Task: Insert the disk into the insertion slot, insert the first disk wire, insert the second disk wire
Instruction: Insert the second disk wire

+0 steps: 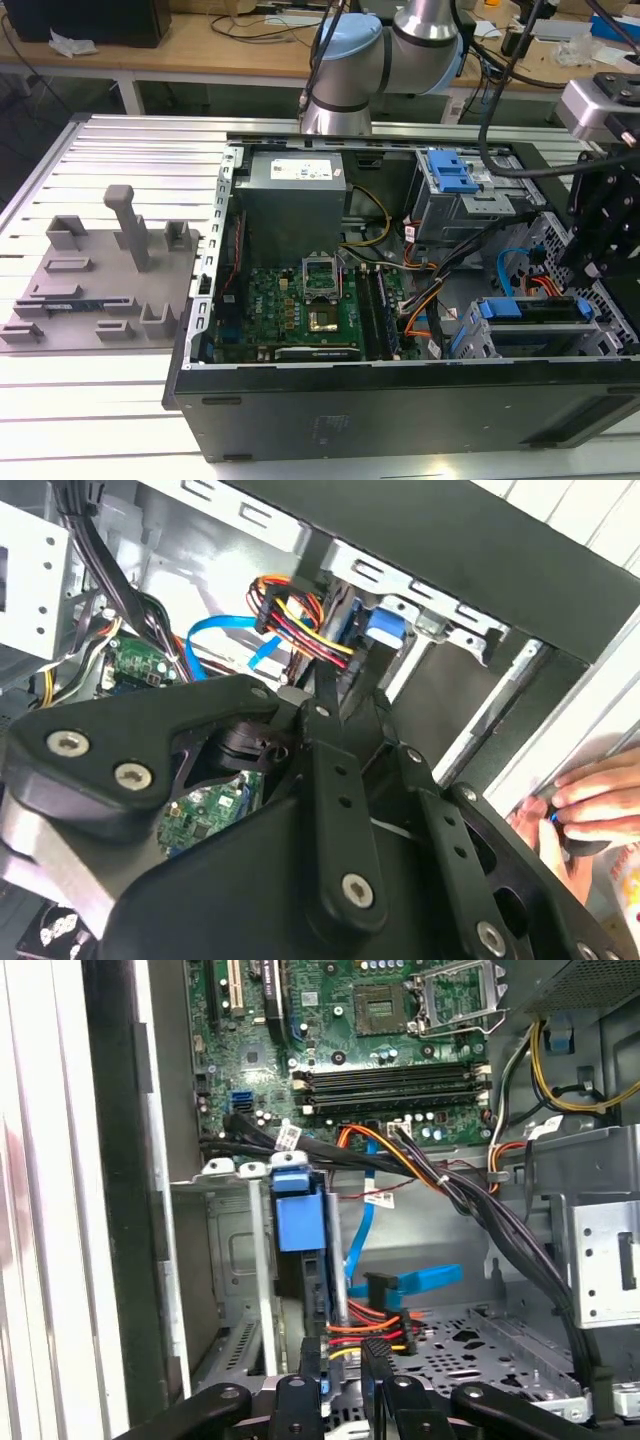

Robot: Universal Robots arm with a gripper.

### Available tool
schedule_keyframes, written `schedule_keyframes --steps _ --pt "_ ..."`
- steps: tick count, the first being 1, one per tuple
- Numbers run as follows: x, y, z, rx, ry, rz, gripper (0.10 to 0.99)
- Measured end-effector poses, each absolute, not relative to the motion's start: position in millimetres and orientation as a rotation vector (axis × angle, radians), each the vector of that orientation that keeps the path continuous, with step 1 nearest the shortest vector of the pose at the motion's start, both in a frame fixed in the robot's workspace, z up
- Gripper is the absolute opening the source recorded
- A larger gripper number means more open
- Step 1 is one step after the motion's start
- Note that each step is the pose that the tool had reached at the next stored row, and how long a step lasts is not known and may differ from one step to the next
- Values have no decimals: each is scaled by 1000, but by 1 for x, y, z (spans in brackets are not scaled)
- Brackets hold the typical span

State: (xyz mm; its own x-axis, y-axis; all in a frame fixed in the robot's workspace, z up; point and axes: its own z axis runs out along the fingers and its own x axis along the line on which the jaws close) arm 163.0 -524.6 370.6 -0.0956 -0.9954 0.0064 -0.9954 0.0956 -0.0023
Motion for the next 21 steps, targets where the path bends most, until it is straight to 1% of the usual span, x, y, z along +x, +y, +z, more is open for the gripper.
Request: schedule_keyframes --steps 1,3,5,9,13,21 --pt "163 -519 371 2104 -2315 26 302" --pt "163 -505 385 2060 -2267 126 302" --pt "163 -500 392 2040 -2246 170 302" --pt "161 -491 392 1995 -2196 260 302" --pt "161 -486 391 1989 -2194 262 302" --pt "159 -485 391 1938 -2207 226 302"
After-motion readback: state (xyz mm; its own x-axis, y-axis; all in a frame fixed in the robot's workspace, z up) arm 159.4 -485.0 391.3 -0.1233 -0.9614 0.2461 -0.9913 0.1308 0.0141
